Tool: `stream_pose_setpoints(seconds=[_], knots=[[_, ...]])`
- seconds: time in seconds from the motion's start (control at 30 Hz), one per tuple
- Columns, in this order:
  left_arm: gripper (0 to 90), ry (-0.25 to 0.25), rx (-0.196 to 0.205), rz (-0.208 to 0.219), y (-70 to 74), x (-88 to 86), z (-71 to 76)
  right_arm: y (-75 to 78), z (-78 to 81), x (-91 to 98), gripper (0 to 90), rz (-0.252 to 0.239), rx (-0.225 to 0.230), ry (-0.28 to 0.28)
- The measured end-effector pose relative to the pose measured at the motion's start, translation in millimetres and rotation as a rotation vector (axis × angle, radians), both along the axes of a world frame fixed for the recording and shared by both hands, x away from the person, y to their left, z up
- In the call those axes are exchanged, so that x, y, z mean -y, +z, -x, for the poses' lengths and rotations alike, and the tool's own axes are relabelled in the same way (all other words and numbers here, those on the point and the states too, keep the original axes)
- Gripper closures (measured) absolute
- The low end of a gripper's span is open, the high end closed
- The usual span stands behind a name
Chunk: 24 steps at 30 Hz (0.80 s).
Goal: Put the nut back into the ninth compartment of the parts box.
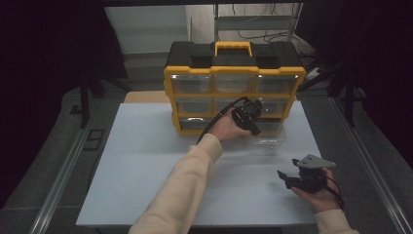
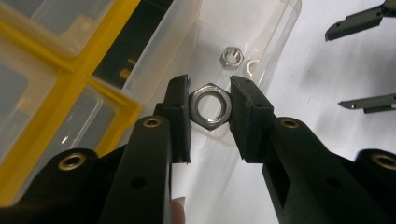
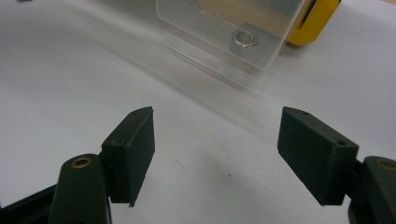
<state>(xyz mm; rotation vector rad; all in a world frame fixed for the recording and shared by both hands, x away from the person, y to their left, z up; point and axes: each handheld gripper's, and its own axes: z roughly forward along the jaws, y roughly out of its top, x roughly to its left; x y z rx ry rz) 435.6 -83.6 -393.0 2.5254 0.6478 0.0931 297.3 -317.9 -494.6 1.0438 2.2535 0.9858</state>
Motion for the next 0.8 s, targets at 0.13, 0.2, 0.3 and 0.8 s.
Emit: stream_pose_setpoints(seconds=[0.13,0.2,0.3,0.8], knots=[[69.8,-0.003,0.001,0.008,0.3,4.5,-0.2,-0.2,0.0,0.2,28.5,0.000,0.000,0.000],[69.8,-0.005,0.004,0.009,-0.6,7.7,-0.2,-0.2,0.1,0.2,28.5,0.001,-0.001,0.001],[69.8,-0.001,0.005,0.009,-1.3,8.9,0.0,-0.3,0.3,0.1,28.5,0.003,0.000,0.002],[19.1,0.051,0.025,0.089,8.8,-18.5,6.3,-0.7,0.5,-0.6,28.5,0.008,-0.001,0.004]])
